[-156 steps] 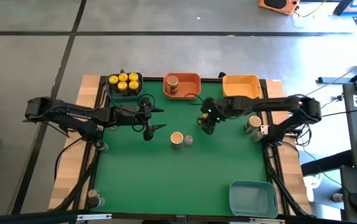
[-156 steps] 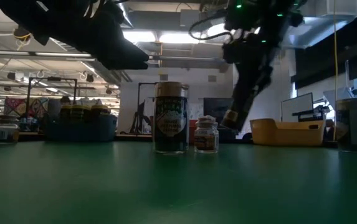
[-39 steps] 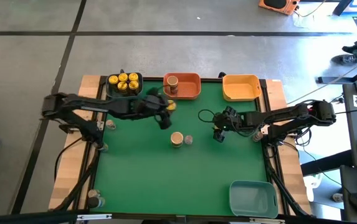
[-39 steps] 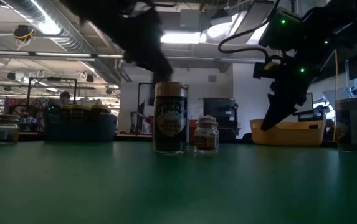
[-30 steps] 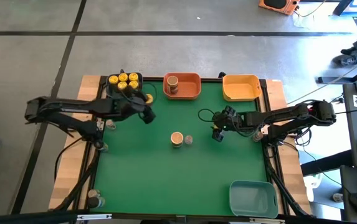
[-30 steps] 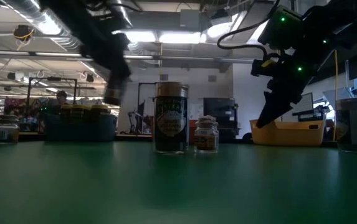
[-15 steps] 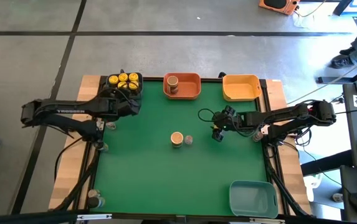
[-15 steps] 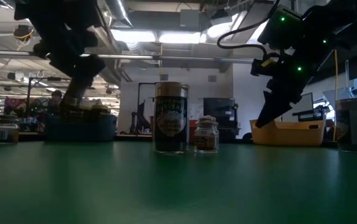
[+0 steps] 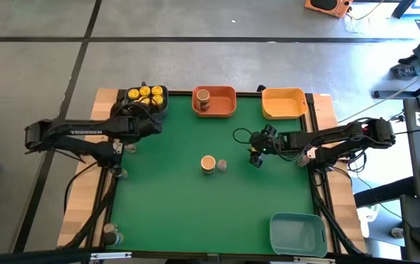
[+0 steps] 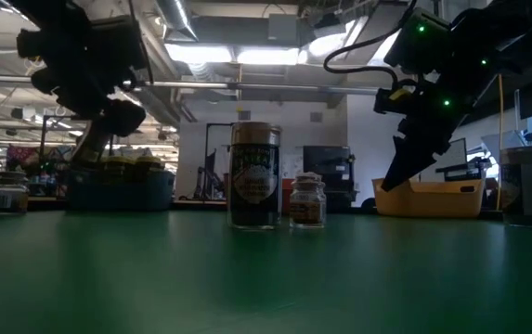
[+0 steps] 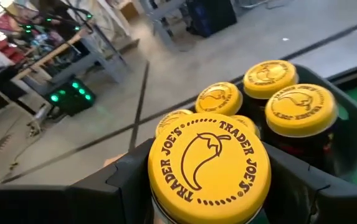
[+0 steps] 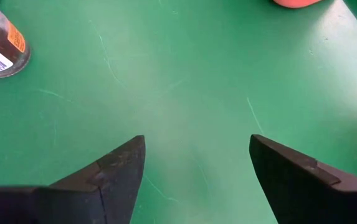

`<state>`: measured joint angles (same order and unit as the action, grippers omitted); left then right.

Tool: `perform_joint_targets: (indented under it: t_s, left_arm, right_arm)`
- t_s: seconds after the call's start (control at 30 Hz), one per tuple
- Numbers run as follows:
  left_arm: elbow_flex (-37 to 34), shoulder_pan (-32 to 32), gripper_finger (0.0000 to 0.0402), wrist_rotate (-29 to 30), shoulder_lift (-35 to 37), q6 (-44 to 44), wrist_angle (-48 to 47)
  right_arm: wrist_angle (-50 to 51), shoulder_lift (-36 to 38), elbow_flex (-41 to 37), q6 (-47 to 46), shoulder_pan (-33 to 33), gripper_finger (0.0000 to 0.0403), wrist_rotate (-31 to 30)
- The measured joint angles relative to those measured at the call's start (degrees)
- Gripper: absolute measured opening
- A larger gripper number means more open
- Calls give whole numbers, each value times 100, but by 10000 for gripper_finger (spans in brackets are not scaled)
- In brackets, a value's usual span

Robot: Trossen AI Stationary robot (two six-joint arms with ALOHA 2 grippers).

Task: Sort spices by type
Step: Put the yellow seasoning bottle into the blue bin

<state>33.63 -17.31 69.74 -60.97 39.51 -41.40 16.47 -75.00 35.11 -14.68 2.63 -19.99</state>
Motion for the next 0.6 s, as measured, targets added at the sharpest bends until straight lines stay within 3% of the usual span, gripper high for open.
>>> perform_joint_targets:
  t_s: [0.43,0.6]
  left_arm:
    - [-993,-228,235,748,-2,-440,1741]
    - [-879,-172,235,110,39,-915,2333]
  right_arm:
    - [-2,0,0,2,-2,287,-2]
    - [-6,0,0,2,-2,287,-6]
